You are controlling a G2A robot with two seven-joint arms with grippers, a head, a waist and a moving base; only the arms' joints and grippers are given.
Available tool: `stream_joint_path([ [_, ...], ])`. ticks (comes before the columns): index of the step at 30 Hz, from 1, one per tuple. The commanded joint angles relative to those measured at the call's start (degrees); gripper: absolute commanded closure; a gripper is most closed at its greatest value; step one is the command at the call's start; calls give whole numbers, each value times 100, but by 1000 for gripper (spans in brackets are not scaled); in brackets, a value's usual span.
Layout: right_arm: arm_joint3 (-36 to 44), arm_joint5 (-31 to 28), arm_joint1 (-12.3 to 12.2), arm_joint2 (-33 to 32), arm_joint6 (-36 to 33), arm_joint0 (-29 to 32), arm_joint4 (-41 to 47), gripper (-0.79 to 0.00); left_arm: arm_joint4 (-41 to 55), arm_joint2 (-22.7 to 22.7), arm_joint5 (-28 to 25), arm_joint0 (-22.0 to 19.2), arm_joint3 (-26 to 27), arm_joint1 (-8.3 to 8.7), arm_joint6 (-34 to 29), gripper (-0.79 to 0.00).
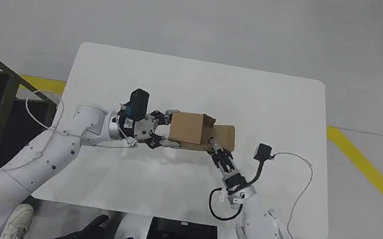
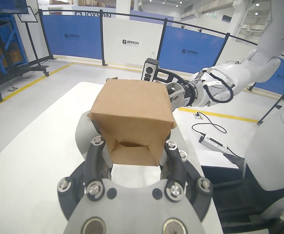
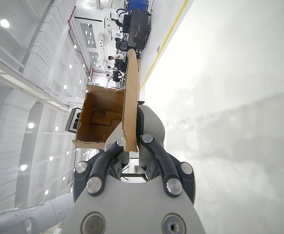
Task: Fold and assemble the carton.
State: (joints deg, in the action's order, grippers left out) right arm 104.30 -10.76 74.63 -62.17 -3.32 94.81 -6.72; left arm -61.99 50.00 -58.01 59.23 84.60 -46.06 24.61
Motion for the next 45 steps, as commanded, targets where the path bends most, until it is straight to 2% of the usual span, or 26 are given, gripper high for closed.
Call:
stream_joint_path([
  [1,-1,8,3,-9,41,-6,-1,-785,-1,-11,1,-3,-9,14,35,-336],
  [9,25,-23,-3,-173,166,25,49,-785,-47,3,1,11,-27,75,169,-311],
  [16,279,-138,-66,-767,361,285,132,-785,-146,148,1,59,-130,137,303,-326],
  [17,371,-153,-78,-839,350,354,105,-422,-159,176,1,65,-148,144,316,-323],
  [18,468,-166,-90,-899,328,429,77,-283,-175,205,1,71,-164,149,328,-323],
  [19,562,-183,-102,-956,301,501,31,-77,-192,237,1,78,-183,153,337,-320],
  [20,663,-207,-113,-997,263,579,-19,0,-199,268,1,87,-197,155,354,-320],
  [25,1081,-376,-163,-1084,6,924,-330,0,-282,390,5,140,-212,142,406,-314],
  [31,1317,-705,-214,-933,-809,1038,-329,0,-363,453,1,209,-156,111,416,-314],
  [39,1188,-457,-217,-580,-1344,676,-486,0,-434,452,1,299,-42,79,390,-323],
  [45,1080,-91,-193,-418,-1178,442,-711,0,-430,398,1,368,71,79,420,-326],
])
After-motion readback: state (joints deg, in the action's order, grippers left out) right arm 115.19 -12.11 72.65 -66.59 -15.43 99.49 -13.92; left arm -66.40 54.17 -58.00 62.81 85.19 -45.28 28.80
